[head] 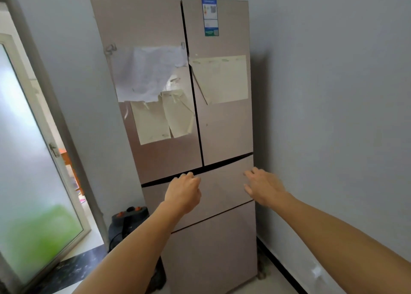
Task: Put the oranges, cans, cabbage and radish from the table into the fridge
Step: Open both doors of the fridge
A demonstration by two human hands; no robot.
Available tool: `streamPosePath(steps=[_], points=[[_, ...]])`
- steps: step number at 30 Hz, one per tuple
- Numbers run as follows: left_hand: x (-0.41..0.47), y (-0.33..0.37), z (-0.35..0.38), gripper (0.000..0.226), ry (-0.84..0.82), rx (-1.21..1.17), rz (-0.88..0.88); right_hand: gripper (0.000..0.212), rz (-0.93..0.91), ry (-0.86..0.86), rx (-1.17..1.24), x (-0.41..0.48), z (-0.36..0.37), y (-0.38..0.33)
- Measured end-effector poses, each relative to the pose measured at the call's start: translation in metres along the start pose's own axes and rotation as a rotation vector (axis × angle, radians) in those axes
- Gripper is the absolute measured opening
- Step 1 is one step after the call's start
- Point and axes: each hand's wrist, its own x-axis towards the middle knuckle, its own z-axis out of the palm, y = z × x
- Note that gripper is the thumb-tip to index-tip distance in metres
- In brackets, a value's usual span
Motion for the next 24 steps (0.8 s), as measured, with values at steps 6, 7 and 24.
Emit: streamPosePath(steps=[6,7,24], points=[[0.079,-0.036,0.051,0.023,0.005,0.101,0.044,0.040,-0.011,-0.083,0.060,0.093,0.059,-0.001],[0.094,-0.042,0.059,0.022,0.014,0.111,0.048,0.040,-0.004,-0.091,0.080,0.106,0.069,-0.001],[0.340,-0.130,0.172,0.039,0.591,0.291,0.461,0.088,0.970,-0.028,1.440,0.338,0.233,0.008]])
